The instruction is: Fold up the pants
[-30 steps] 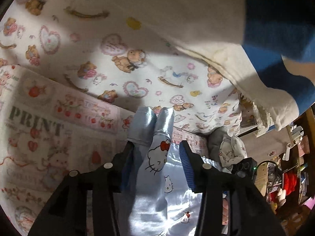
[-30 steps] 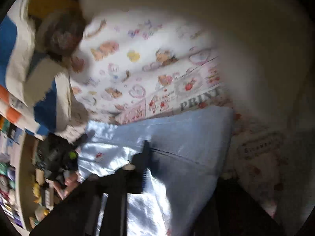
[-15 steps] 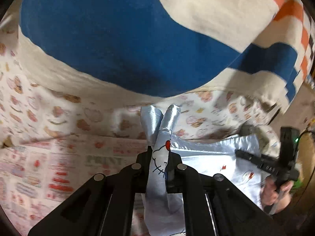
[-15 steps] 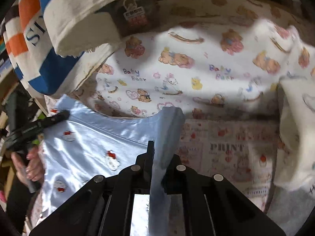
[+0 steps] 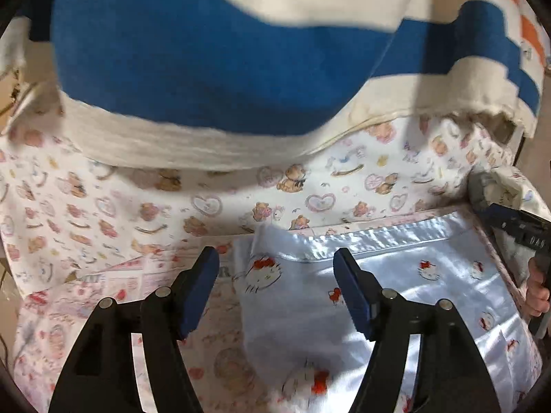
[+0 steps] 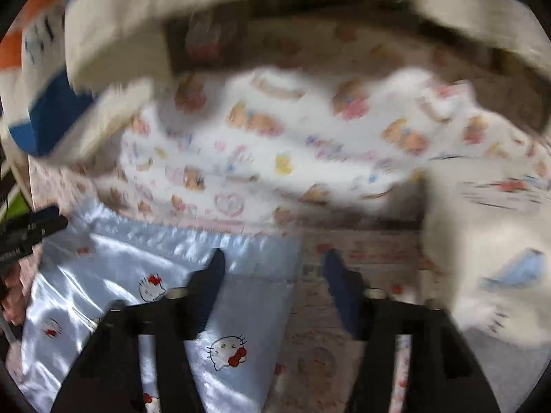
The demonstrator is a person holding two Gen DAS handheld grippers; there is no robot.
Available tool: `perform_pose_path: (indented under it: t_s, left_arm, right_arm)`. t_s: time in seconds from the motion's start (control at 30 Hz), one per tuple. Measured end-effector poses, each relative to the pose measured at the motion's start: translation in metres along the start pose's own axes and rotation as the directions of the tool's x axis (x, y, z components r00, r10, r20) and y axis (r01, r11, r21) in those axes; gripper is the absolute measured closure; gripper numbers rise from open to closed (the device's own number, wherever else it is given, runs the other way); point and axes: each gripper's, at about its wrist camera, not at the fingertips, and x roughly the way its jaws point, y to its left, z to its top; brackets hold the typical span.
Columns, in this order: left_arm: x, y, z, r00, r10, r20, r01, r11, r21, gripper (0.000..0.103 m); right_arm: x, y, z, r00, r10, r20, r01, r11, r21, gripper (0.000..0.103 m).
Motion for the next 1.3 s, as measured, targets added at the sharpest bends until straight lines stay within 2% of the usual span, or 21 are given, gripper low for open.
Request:
perform_pose_path:
  t_s: [0.07, 0.13, 0.2, 0.3, 0.33, 0.4, 0.43, 0.57, 0.67, 0.7, 0.8, 0.87, 0.93, 1.0, 1.03, 1.07, 1.1, 1.13, 1.17, 1.2, 1.3]
  left_arm:
    - [-0.022, -0.003, -0.006, 0.999, 0.016, 0.045, -0.016, 1.0, 0.009, 0.036]
    - [-0.052, -0.007, -0.015, 0.994, 0.019, 0.107, -0.021, 1.0, 0.017, 0.036]
    - [-0.08, -0.014, -0.024, 0.987, 0.027, 0.16, -0.031, 0.999, 0.025, 0.036]
    - [-0.12, -0.027, -0.032, 0.98, 0.035, 0.198, -0.041, 0.999, 0.027, 0.036]
    - [-0.136, -0.032, -0.036, 0.972, 0.04, 0.233, -0.049, 0.998, 0.032, 0.036]
    - [-0.166, -0.043, -0.045, 0.949, 0.06, 0.311, -0.075, 0.997, 0.036, 0.033]
    - [-0.181, -0.05, -0.051, 0.937, 0.058, 0.345, -0.076, 0.996, 0.04, 0.031]
    - [-0.222, -0.073, -0.072, 0.906, 0.034, 0.422, -0.064, 0.996, 0.057, 0.02]
    - [-0.247, -0.091, -0.096, 0.88, 0.063, 0.471, -0.108, 0.992, 0.069, 0.008]
    - [-0.253, -0.095, -0.104, 0.879, 0.072, 0.472, -0.118, 0.991, 0.068, 0.006]
    - [-0.256, -0.105, -0.124, 0.914, 0.053, 0.403, -0.095, 0.992, 0.083, 0.005]
    - [-0.257, -0.109, -0.139, 0.925, 0.049, 0.377, -0.082, 0.994, 0.071, 0.004]
    - [-0.256, -0.111, -0.153, 0.928, 0.063, 0.367, -0.085, 0.995, 0.046, 0.004]
    - [-0.254, -0.115, -0.164, 0.936, 0.081, 0.342, -0.096, 0.995, 0.026, 0.004]
    - [-0.25, -0.116, -0.167, 0.942, 0.08, 0.325, -0.092, 0.996, 0.021, 0.004]
    - [-0.248, -0.118, -0.171, 0.947, 0.074, 0.312, -0.084, 0.996, 0.019, 0.007]
    - [-0.245, -0.12, -0.176, 0.953, 0.071, 0.294, -0.078, 0.997, 0.012, 0.015]
    - [-0.243, -0.121, -0.179, 0.959, 0.068, 0.274, -0.073, 0.997, 0.009, 0.02]
    - [-0.241, -0.123, -0.184, 0.966, 0.054, 0.252, -0.058, 0.998, 0.009, 0.026]
    - [-0.241, -0.124, -0.189, 0.972, 0.029, 0.234, -0.033, 0.999, 0.012, 0.03]
    - [-0.247, -0.13, -0.206, 0.977, 0.012, 0.212, -0.02, 0.999, 0.034, 0.035]
  right_arm:
    - [-0.022, -0.005, -0.004, 0.999, 0.053, 0.012, -0.053, 0.998, 0.03, 0.038]
    - [-0.054, -0.003, -0.018, 0.99, 0.121, 0.067, -0.125, 0.99, 0.06, 0.038]
    - [-0.081, 0.001, -0.032, 0.983, 0.15, 0.11, -0.157, 0.986, 0.057, 0.037]
    - [-0.131, 0.016, -0.049, 0.972, 0.159, 0.176, -0.157, 0.987, -0.021, 0.036]
    - [-0.144, 0.022, -0.052, 0.968, 0.147, 0.204, -0.142, 0.989, -0.042, 0.034]
    - [-0.174, 0.03, -0.061, 0.956, 0.103, 0.276, -0.088, 0.994, -0.066, 0.021]
    - [-0.192, 0.035, -0.067, 0.942, 0.075, 0.326, -0.055, 0.996, -0.068, 0.017]
    - [-0.239, 0.045, -0.089, 0.888, 0.05, 0.457, -0.023, 0.998, -0.065, 0.015]
    - [-0.264, 0.055, -0.113, 0.846, 0.037, 0.533, -0.007, 0.998, -0.057, 0.001]
    - [-0.269, 0.059, -0.12, 0.837, 0.033, 0.546, 0.006, 0.998, -0.07, 0.001]
    - [-0.277, 0.072, -0.143, 0.838, -0.024, 0.545, 0.087, 0.992, -0.091, 0.001]
    - [-0.285, 0.078, -0.165, 0.824, -0.073, 0.561, 0.139, 0.987, -0.076, 0.001]
    - [-0.288, 0.081, -0.182, 0.836, -0.06, 0.545, 0.117, 0.991, -0.071, 0.001]
    - [-0.287, 0.081, -0.19, 0.863, -0.025, 0.504, 0.061, 0.997, -0.054, 0.002]
    - [-0.284, 0.08, -0.195, 0.887, 0.01, 0.461, 0.004, 1.0, -0.029, 0.006]
    - [-0.28, 0.08, -0.198, 0.905, 0.047, 0.422, -0.045, 0.999, -0.014, 0.019]
    - [-0.276, 0.08, -0.201, 0.916, 0.074, 0.395, -0.078, 0.997, -0.004, 0.033]
    - [-0.268, 0.08, -0.205, 0.931, 0.13, 0.342, -0.142, 0.99, 0.01, 0.038]
    - [-0.264, 0.081, -0.208, 0.935, 0.156, 0.318, -0.168, 0.986, 0.012, 0.047]
    - [-0.26, 0.084, -0.213, 0.939, 0.186, 0.289, -0.197, 0.98, 0.008, 0.051]
    - [-0.257, 0.096, -0.236, 0.945, 0.212, 0.25, -0.209, 0.977, -0.041, 0.052]
